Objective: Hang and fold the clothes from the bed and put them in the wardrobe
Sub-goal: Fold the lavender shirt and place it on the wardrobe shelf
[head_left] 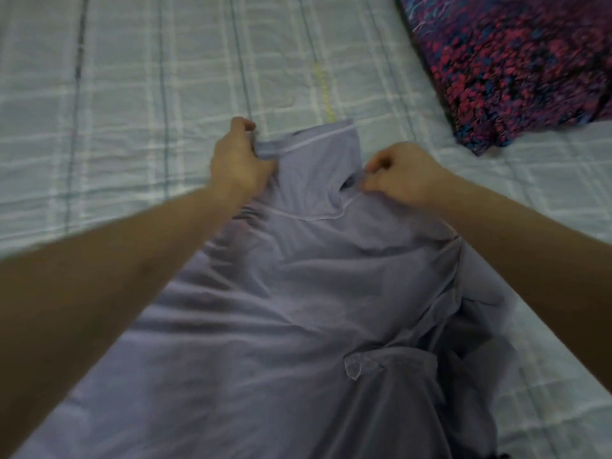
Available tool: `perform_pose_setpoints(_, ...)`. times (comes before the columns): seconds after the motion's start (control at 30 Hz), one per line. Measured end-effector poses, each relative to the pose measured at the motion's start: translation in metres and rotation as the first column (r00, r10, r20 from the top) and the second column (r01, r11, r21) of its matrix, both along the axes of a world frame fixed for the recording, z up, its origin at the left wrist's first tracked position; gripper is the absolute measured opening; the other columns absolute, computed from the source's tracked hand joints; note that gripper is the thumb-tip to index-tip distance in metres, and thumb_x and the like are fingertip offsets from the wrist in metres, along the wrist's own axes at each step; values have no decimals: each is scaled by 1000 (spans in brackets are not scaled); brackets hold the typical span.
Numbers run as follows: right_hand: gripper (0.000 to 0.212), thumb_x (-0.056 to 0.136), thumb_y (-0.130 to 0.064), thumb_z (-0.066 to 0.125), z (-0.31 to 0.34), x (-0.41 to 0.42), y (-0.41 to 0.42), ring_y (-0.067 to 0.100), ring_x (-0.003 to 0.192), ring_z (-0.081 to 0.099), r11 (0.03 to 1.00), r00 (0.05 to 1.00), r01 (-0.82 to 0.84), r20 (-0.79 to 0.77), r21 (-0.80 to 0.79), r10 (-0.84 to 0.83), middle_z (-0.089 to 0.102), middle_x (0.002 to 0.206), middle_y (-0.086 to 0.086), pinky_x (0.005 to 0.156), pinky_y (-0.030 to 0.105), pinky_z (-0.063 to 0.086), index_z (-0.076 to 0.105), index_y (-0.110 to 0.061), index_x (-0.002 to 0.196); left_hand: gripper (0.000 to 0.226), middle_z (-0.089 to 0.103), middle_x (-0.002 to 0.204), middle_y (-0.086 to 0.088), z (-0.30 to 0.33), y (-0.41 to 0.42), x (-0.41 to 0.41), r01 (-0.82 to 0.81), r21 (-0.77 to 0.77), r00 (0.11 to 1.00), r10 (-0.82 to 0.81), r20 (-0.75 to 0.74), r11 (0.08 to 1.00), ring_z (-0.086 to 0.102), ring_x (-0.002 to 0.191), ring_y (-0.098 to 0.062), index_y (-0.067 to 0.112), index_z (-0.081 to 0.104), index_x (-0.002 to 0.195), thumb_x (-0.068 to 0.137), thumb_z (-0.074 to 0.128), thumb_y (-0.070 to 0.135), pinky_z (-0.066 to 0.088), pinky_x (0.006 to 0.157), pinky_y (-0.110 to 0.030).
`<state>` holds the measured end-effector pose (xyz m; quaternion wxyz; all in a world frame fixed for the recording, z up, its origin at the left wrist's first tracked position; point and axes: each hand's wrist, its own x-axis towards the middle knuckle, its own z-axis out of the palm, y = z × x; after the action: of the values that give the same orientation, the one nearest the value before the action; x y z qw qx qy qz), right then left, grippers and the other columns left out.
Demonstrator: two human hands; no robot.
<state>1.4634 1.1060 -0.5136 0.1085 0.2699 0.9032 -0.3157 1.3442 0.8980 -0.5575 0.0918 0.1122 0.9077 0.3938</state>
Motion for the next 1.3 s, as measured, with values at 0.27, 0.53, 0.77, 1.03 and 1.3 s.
perform_pose_setpoints(0.27, 32, 86, -12, 59, -5, -9, 29, 29, 109, 57, 966, 987, 158, -63, 204, -148, 63, 111, 11, 87, 26, 40, 59, -10, 118, 38, 60, 98, -2, 21, 21, -32, 58, -48, 997, -55, 61, 997, 55, 86, -14, 13, 62, 114, 79, 74, 20, 47, 74, -24)
perform_pose_setpoints(0.53, 39, 79, -12, 68, -3, -61, -1, 26, 95, 60, 997, 996, 83, 33, 2, -83, 60, 101, 11, 74, 26, 47, 61, -5, 117, 34, 63, 93, -2, 37, 27, -29, 189, -88, 982, -186, 38, 978, 55, 87, -11, 13, 71, 103, 75, 64, -4, 39, 66, -16)
perform_pose_setpoints(0.77, 16, 67, -9, 70, 19, 3, 8, 12, 70, 49, 976, 923, 93, -352, -195, -158, 54, 74, 5, 61, 27, 42, 62, 1, 78, 33, 57, 85, -5, 64, -9, 33, 670, -192, 576, -665, -475, 717, 48, 83, -23, 15, 71, 76, 61, 50, -5, 33, 74, -23)
perform_pose_setpoints(1.03, 40, 79, 0, 57, 23, 150, 11, 38, 110, 45, 941, 963, -170, -154, 293, 222, 46, 123, 18, 90, 49, 45, 62, -11, 116, 27, 53, 92, 2, 40, -33, 116, 796, -485, 338, -931, -139, 362, 51, 82, -24, 23, 51, 91, 66, 52, 32, 42, 69, -35)
perform_pose_setpoints(1.3, 67, 71, -55, 77, 22, 251, -11, 24, 93, 54, 837, 832, 534, 253, -121, -494, 50, 109, 8, 73, 37, 48, 36, -16, 105, 29, 57, 108, -17, 35, 78, 129, 732, -479, 358, -872, -334, 484, 51, 92, -36, 7, 62, 105, 78, 55, -1, 45, 67, -44)
